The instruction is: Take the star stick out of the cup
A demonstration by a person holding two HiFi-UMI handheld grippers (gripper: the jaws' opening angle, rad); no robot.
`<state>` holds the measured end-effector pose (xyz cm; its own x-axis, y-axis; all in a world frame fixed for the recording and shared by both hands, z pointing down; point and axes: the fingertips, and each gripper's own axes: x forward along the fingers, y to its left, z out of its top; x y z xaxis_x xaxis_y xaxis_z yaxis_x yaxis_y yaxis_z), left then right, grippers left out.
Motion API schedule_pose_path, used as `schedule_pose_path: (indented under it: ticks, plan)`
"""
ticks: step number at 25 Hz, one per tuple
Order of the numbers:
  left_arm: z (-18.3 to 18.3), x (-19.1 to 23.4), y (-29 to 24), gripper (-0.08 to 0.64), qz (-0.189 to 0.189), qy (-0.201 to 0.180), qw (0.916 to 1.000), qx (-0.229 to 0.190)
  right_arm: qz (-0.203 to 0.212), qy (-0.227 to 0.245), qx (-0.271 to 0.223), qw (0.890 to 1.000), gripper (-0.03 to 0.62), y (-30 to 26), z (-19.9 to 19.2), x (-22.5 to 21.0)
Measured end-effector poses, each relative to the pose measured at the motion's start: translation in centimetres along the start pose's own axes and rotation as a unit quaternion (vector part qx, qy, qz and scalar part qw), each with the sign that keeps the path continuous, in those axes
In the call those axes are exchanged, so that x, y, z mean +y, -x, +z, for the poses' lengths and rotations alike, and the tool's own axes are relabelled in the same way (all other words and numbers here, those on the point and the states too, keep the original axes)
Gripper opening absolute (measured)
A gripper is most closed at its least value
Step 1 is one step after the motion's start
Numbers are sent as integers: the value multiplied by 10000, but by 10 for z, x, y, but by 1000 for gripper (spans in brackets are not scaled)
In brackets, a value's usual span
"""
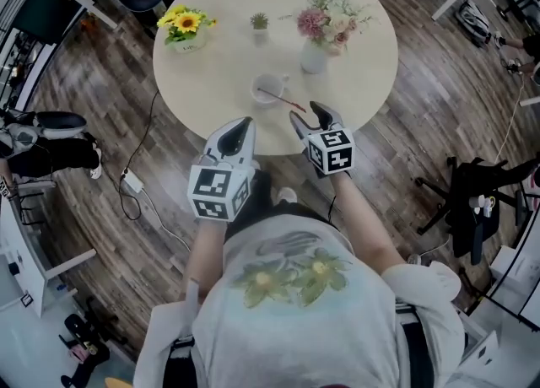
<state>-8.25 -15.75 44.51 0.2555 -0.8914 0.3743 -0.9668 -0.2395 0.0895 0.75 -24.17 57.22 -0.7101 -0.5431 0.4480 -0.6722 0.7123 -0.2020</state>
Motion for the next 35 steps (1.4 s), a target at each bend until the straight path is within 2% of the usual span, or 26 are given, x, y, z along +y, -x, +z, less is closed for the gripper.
schedule_pose_path:
  ticks: [7, 9, 16, 21, 28, 35]
  plan:
    - [10, 5, -17, 3, -228, -104, 9997, 37, -37, -88, 145, 9998, 240, -13, -14, -5]
    - [10, 11, -20, 3, -245, -91, 9996, 77, -46, -105, 181, 9998, 179, -16, -15, -6]
    - [12, 27, -30, 3, -378, -119, 9990, 183, -143, -158, 280, 9994, 87, -20, -18, -6]
    - [17, 29, -40, 3, -565, -191, 9980, 212, -279, -287, 254, 9989, 46, -15, -20, -8]
    - [21, 31, -50, 3, -760, -205, 9967, 214, -359, -378, 175, 9985, 34, -11, -9, -5]
    - [26, 42, -55, 3, -755, -145, 9969, 149, -397, -349, 11, 9986, 32, -7, 12, -2]
